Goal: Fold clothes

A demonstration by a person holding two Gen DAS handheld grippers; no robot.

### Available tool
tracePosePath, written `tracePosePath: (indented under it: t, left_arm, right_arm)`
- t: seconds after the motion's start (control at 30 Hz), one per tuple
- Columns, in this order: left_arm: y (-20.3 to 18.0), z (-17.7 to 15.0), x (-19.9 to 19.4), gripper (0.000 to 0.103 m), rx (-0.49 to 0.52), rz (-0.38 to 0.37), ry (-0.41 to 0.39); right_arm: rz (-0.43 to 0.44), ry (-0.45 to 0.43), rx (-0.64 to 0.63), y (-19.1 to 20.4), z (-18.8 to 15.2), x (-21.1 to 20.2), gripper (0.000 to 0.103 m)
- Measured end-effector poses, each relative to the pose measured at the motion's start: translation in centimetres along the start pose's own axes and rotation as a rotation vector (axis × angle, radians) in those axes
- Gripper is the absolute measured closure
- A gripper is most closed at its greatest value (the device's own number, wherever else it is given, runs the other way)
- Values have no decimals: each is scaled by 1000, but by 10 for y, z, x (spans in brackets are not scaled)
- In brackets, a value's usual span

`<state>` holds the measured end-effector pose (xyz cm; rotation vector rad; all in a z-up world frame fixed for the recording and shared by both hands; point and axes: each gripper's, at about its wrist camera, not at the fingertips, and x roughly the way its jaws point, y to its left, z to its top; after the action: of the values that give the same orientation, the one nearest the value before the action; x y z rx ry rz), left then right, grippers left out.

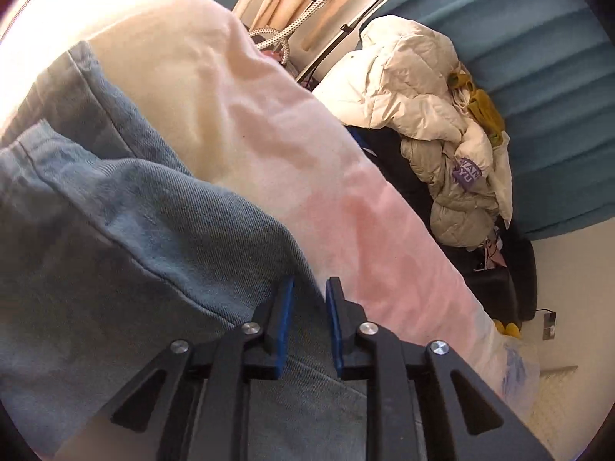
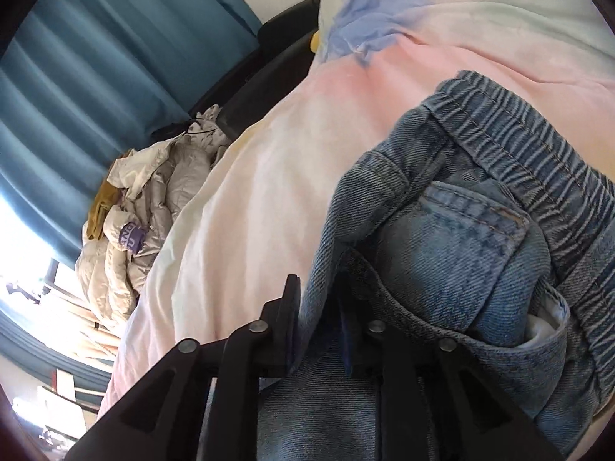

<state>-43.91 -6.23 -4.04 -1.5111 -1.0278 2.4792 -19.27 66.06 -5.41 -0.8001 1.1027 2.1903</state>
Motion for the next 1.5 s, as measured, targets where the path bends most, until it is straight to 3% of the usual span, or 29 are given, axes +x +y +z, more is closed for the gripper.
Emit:
tracePosePath:
  t: [0.03, 0.1, 0.23, 0.4, 0.53, 0.73, 1.07, 1.13, 1.17, 1.23, 1.3, 1.33, 1.43, 1.5]
  left_arm:
    - [-1, -2, -14, 75, 15, -16, -31]
    - [2, -9, -45, 46, 43, -55, -76]
    - [29, -33, -99, 33, 45, -169, -89]
    - [101, -80, -120, 18, -106, -251, -19]
    - [147, -111, -108, 15, -230, -306, 74]
    - [166, -112, -90, 11, -315, -323, 78]
    - [159, -89, -43, 11, -361, -353, 38]
    - [151, -87, -38, 14, -354, -331, 17]
    - [147, -86, -38, 22, -341, -316, 5]
    - [147, -86, -36, 44, -338, -289, -11]
    - [152, -87, -33, 75, -371, -283, -19]
    - [158, -89, -31, 83, -414, -301, -19]
    - [162, -91, -33, 86, -466, -336, -20]
    - [155, -89, -43, 86, -448, -351, -33]
  right_arm:
    - [8, -4, -10, 1, 0, -10, 72]
    - [18, -13, -22, 2, -1, -32, 61]
    - [42, -26, -21, -2, -10, -77, 44]
    - [115, -6, 25, -26, -32, -123, 26]
    - [141, 9, 93, -51, -51, -146, 25]
    - [120, 38, 169, -85, -72, -149, 25]
    - [80, 67, 227, -97, -82, -81, 25]
    - [51, 56, 240, -98, -82, -68, 25]
    - [40, 51, 251, -99, -81, -62, 25]
    - [25, 27, 282, -101, -81, -58, 26]
    - [-2, -1, 303, -100, -82, -59, 35]
    - [-20, -19, 285, -97, -83, -63, 46]
    - [-52, -70, 242, -91, -87, -77, 77]
    - [-31, -91, 255, -91, -89, -90, 86]
